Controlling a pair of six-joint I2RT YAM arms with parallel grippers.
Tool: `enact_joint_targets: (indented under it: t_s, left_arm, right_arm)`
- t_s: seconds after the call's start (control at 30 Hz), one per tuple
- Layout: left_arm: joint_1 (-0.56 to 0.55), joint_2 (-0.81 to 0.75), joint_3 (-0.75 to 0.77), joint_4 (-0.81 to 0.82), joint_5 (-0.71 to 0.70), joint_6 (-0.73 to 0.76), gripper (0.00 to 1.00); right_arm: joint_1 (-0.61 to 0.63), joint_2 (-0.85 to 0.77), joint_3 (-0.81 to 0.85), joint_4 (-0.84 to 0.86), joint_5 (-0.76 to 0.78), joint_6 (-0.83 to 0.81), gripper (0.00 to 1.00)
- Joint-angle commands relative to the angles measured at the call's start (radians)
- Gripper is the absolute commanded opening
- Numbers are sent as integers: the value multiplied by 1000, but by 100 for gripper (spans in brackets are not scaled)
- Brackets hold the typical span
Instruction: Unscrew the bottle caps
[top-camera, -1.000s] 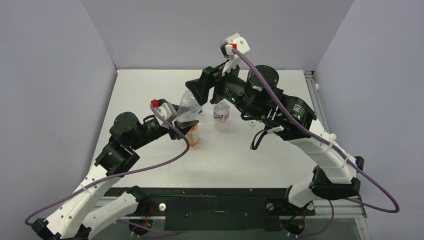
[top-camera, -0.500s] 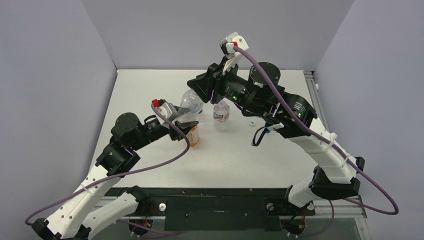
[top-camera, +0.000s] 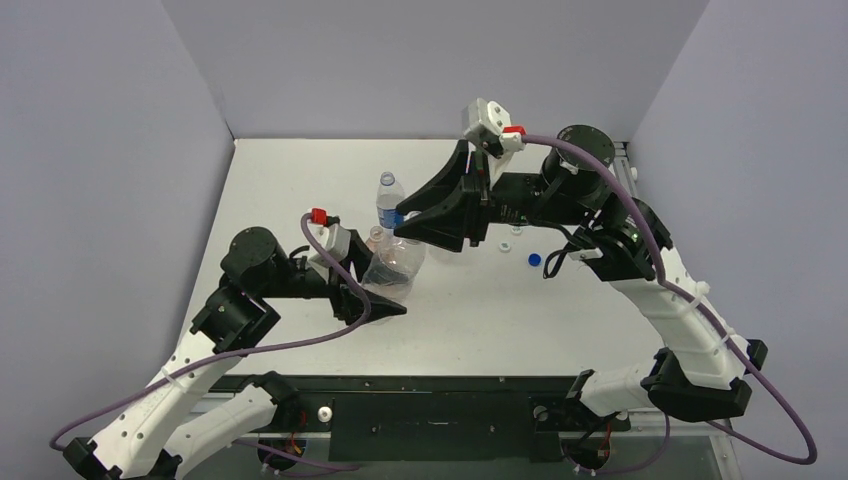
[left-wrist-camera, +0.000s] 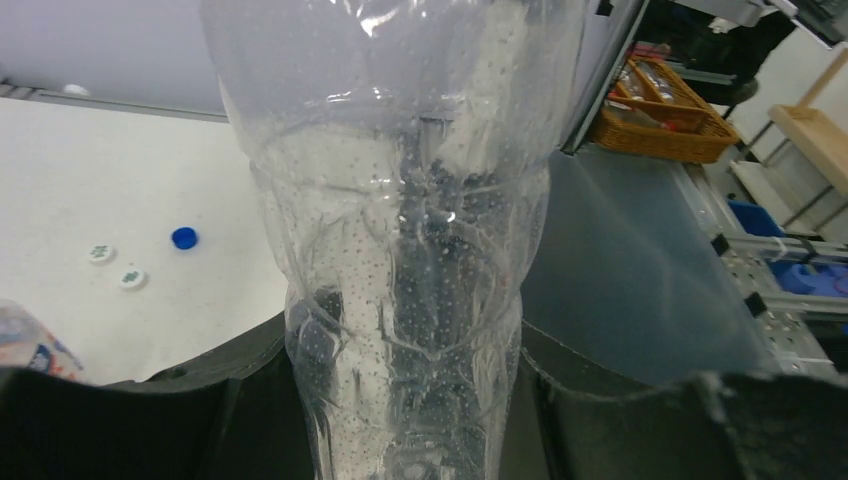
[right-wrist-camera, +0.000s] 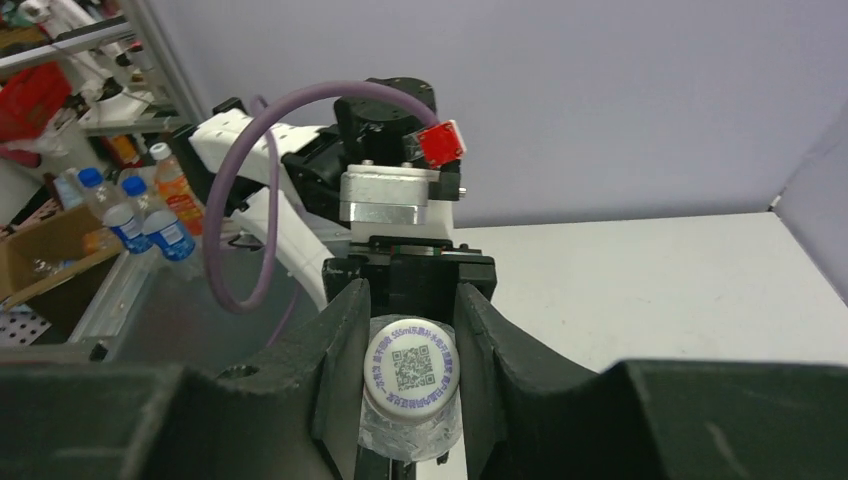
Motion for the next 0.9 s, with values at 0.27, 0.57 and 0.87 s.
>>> enact_joint_targets:
  t_s: [0.27,0.57,0.87]
  left_arm:
    - [0,-15,18,24,-230,180,0]
    - [-2,2,-17,15,-577,407,0]
    - [-3,-9,-22,18,-607,408,0]
  right_arm:
    - [-10,-53,-62,96,531,126,81]
    - [91,51,49,19,797,184,83]
    - [104,157,141,-14,807,227,60]
